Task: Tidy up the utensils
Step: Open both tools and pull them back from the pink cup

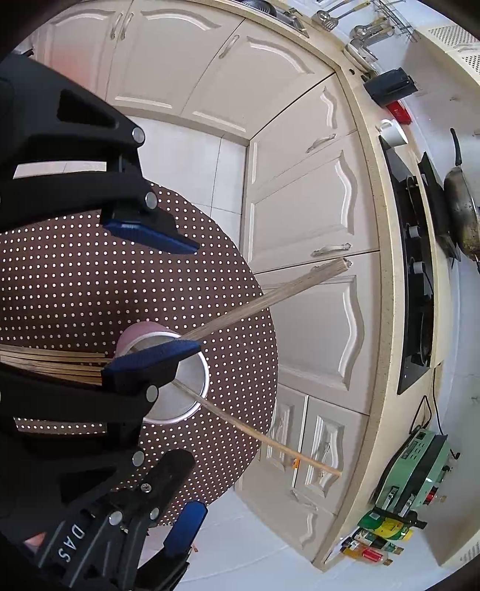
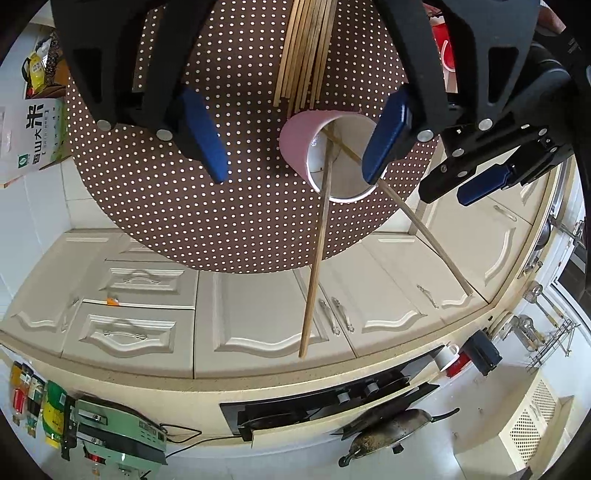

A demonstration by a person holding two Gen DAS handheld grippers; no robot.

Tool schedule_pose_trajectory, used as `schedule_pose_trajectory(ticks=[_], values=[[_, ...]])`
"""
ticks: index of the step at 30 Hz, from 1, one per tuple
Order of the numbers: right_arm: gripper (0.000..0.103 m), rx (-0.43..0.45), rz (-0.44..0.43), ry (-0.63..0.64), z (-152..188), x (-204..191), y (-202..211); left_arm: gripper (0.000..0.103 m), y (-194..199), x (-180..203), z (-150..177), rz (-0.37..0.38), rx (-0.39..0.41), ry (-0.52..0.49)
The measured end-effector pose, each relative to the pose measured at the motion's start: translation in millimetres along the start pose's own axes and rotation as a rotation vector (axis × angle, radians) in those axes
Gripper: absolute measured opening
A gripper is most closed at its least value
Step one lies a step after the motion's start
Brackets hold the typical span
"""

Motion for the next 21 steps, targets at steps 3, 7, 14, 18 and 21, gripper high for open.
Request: schedule_pose_trajectory(ticks=[3,7,14,18,21], values=[[0.076,0.003,0.003,0.003,2.7,-1.7,5.8,0.049,6.0,-0.2,2.0,-0.001,0.008,-0.002],[0.085,0.018,0.012,0.01,8.1,-4.6,15.5,0.05,16.2,-1.7,5.8,-0.007,0.023,0.003],[0.087,0.028,0.019,0.022,18.7,-8.1,30.8,0.055,34.6,-4.1,13.7,0.006,0.05,0.002],[0.087,0.042,0.016,0.023,25.1,-9.9,41.9,0.061,46.2,-6.9,19.6,0.008,0.066,0.002],[0.088,0.048,0.009,0.027,29.7,-12.0,49.7,0.064,54.5,-8.3,24.5,0.008,0.08,0.004]])
Point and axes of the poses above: each gripper's, at about its wrist camera, not at the fingertips, and y roughly against the way its jaws point, x to its right, z to its underside, the point moved 2 cm from there along -y, roughly the way its jaws point, and after that the axes turned 5 degrees about -z, right-handed, at the moved point
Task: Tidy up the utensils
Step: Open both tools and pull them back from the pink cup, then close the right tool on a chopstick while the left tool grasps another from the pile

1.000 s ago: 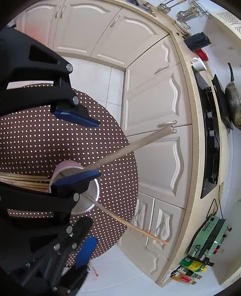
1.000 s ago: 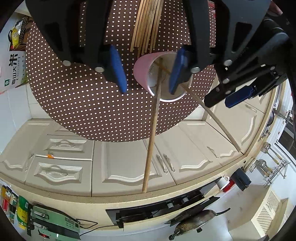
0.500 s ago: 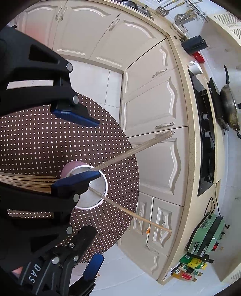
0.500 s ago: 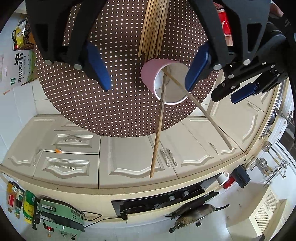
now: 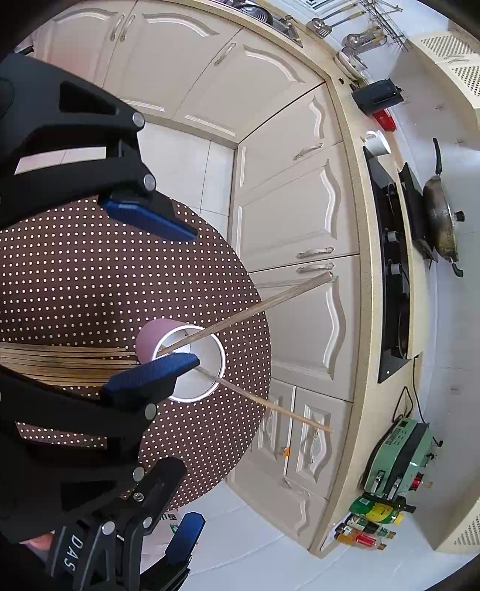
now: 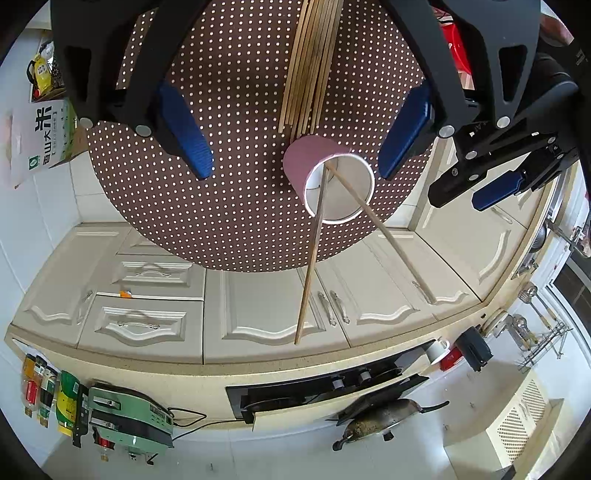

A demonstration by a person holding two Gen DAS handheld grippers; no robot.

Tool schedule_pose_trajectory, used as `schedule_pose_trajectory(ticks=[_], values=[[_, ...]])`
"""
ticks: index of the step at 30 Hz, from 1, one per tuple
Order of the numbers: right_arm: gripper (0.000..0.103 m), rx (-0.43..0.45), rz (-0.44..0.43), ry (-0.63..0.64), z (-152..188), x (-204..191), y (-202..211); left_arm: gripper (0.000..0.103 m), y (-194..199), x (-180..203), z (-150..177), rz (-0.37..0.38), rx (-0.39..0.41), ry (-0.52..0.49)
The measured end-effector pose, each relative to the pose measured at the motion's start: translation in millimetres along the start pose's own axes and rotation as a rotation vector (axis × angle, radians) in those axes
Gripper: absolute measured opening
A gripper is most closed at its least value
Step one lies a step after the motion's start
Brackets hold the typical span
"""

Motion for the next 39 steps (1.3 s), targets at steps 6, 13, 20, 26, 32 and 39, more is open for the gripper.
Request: schedule_pose_trajectory(ticks=[6,13,20,26,32,39], values=[[0.094,0.016,0.006,0.013,10.6,-2.5,13.3,0.068,10.4,-2.2,11.3,0.004,0.006,0.008],[0.095,-0.007,0.013,0.008,26.7,0.7,16.7,0.07,14.8,-1.5,31.3,0.021,-0.014,-0.002],[0.095,-0.065,0.023,-0.012,45.4,7.0,7.4,0.072,9.5,0.1,52.7,0.021,-0.058,-0.009],[0.095,-0.108,0.034,-0.027,61.6,13.4,-3.7,0.073,-2.9,1.0,73.3,0.013,-0.116,-0.015],[0.095,-0.17,0.061,-0.041,80.9,21.4,-21.7,0.073,-19.7,3.8,94.2,0.004,-0.18,-0.03],[0.095,-0.249,0.096,-0.054,102.3,29.7,-45.9,0.073,-41.1,4.0,115.6,0.0,-0.258,-0.046]])
Point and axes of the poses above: each gripper's, at about its wrist camera, not at the fingertips, and y roughly against the way its jaws point, x to its right, z to its underside, the point moved 2 cm from there along -y, roughly the way its jaws point, and after that the axes turned 5 degrees about -z, right-handed, at the moved point
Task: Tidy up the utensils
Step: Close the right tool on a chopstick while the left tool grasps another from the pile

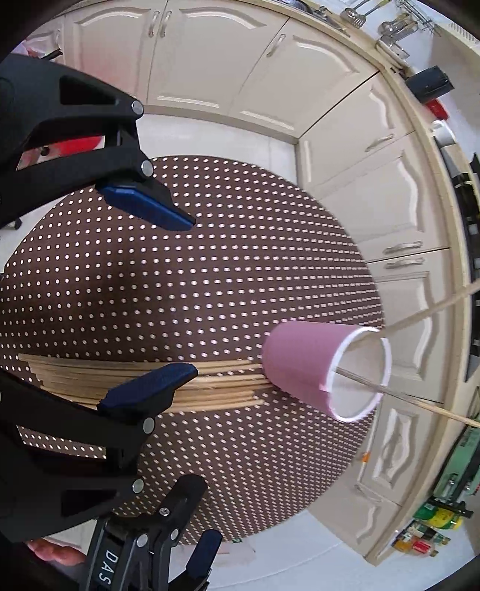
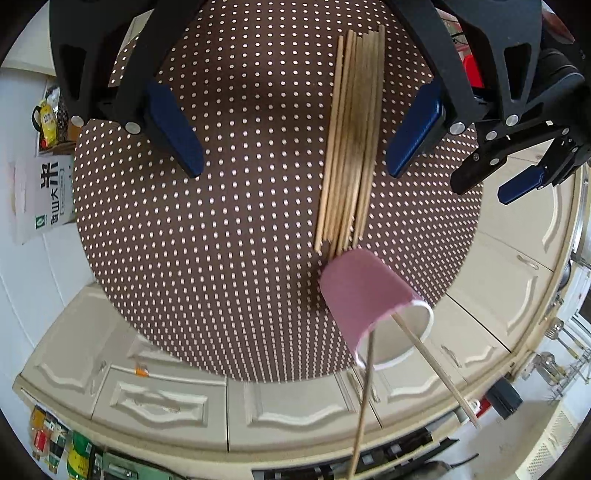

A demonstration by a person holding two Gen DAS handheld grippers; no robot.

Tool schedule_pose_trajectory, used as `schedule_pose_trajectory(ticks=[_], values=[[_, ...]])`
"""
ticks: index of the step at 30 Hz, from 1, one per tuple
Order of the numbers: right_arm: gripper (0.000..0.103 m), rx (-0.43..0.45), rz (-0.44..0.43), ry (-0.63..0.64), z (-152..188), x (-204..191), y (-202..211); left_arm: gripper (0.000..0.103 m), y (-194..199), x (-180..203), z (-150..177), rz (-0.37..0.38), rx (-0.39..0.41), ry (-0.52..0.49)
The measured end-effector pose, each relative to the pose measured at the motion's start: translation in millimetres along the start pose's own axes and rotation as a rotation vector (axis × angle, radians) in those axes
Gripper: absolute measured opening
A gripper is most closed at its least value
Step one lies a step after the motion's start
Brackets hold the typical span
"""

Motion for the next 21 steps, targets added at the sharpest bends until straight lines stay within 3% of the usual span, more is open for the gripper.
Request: schedule_pose_trajectory(ticks=[8,14,21], values=[[0.095,-0.103,0.054,0.008,17.4,3.7,-40.0,0.074,-29.3,0.4,14.6,0.005,-0.097,-0.016],[0.095,-0.167,0.086,0.022,30.2,4.3,-67.7,0.074,-52.2,-3.8,26.1,0.061,-0.199,-0.001],[0.095,-0.198,0.106,0.027,34.6,0.1,-88.7,0.074,-63.7,-6.8,32.5,0.101,-0.221,-0.013]])
Point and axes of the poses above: each gripper's, at about its wrist camera, not at the fingertips, and y roughly against the way its jaws point, x to its right, z to its underside, the point moved 2 cm from there along -y, roughly the way its jaws point, and after that the axes turned 5 degrees about -z, right-handed, at the moved point
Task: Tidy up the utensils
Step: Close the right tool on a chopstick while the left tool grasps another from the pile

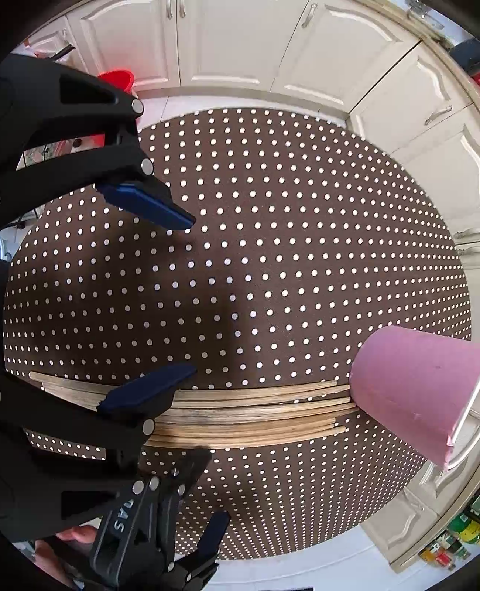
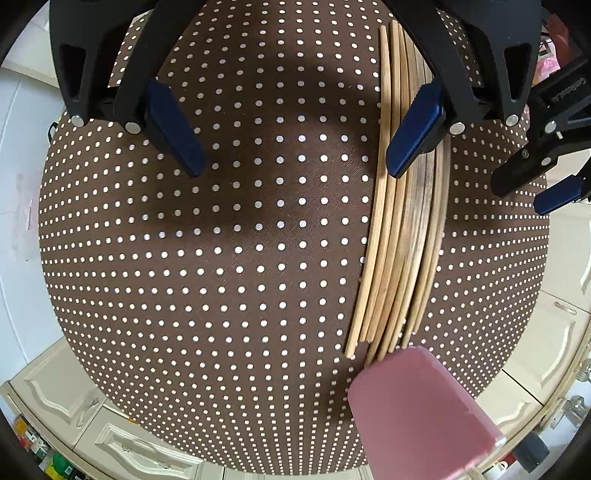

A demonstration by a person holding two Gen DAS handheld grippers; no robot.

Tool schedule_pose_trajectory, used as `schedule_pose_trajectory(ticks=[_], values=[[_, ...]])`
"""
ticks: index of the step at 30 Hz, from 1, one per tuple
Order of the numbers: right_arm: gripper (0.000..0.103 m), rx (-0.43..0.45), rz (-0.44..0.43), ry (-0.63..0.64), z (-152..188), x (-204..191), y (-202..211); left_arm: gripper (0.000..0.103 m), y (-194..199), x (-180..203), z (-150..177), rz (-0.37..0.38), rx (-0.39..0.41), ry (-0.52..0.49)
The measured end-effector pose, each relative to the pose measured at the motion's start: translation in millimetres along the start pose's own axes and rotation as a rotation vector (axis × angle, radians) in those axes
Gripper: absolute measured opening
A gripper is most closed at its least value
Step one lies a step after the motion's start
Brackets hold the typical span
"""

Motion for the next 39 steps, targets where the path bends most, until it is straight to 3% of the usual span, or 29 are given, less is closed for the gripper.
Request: schedule_pose_trajectory(ticks=[5,11,12,14,15,16,20,24,35,39], values=[[0.095,0.021,0.029,0.034,0.2,-8.8,-4.5,0.074,-6.0,-2.3,1.5,0.142,-0.011,0.0],[0.09,0.029,0.07,0.045,-0.9,-17.9,-11.1,0.074,-9.2,-3.5,6.0,0.104,0.008,-0.006],[0.085,0.038,0.064,0.051,-1.9,-21.2,-10.7,0.074,-10.3,-3.4,6.8,0.101,0.004,-0.007],[0.065,0.073,0.047,0.078,-3.5,-29.9,-5.7,0.074,-12.1,-2.3,7.6,0.095,-0.001,-0.001],[0.041,0.085,0.046,0.093,-4.4,-33.8,-4.5,0.074,-12.3,-2.2,7.8,0.097,0.002,0.001],[0.03,0.087,0.045,0.107,-5.6,-38.3,-5.5,0.074,-12.2,-1.8,7.6,0.099,0.006,0.001],[0.021,0.109,0.029,0.11,-7.1,-41.4,-8.8,0.074,-11.0,4.2,2.4,0.093,0.025,0.001],[0.006,0.119,-0.006,0.059,-9.7,-31.2,-7.4,0.074,-12.9,8.6,-3.7,0.096,0.027,-0.003],[0.005,0.128,-0.079,0.008,-12.6,-5.2,3.2,0.074,-27.3,44.1,-39.1,0.047,0.01,-0.039],[0.005,0.134,-0.1,-0.007,-7.3,8.3,10.9,0.074,-31.4,49.0,-57.7,0.039,0.003,0.02]])
Point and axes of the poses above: each gripper's, at about its wrist camera, not at the fingertips, and y roughly against the way its jaws point, x to its right, z to its underside, the point moved 2 cm from there along -y, roughly the way its jaws point, and after that the axes turned 5 degrees about -z, right-handed, at the moved point
